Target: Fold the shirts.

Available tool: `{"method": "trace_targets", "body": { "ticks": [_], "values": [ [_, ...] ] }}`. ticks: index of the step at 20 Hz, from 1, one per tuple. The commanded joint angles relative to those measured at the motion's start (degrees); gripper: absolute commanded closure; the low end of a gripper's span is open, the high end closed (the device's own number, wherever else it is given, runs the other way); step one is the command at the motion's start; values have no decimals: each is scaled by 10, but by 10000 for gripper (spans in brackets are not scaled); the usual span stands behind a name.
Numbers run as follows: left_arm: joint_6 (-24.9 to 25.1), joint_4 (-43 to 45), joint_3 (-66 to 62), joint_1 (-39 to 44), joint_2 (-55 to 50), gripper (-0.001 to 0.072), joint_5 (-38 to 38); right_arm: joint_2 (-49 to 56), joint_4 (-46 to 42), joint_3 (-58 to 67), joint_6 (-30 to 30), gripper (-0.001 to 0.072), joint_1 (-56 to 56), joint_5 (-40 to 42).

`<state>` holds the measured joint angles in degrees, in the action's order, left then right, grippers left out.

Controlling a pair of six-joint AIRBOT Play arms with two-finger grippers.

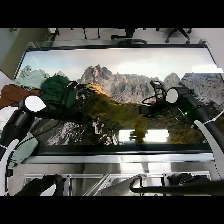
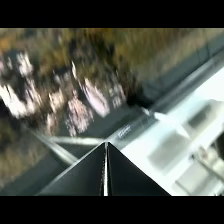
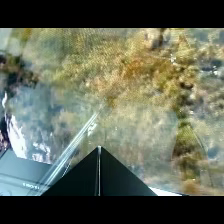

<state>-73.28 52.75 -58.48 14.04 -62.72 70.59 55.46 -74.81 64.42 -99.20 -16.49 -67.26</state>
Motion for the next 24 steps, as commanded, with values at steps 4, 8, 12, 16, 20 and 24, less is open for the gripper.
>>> {"method": "trace_targets", "body": {
  "ticks": [4, 8, 12, 16, 20, 24],
  "values": [
    [-7, 22, 0, -27, -2, 691, -167, 24, 0, 0, 0, 691, 0, 19],
    [-45, 91, -16, -174, -43, 8, -100, 41, -3, 0, 0, 678, 7, 56],
    [-47, 85, -18, -311, -128, 8, -62, 41, -3, 1, 11, 153, 40, 86],
    [-46, 85, -19, -324, -227, 8, -138, 41, -2, 0, 11, 153, 75, 85],
    [-46, 86, -99, -297, -327, 10, -172, 41, -2, 0, 11, 153, 86, 85],
    [-44, 87, -218, -266, -384, 695, -65, 41, -2, 1, 11, 186, 89, 85]
  ]
}}
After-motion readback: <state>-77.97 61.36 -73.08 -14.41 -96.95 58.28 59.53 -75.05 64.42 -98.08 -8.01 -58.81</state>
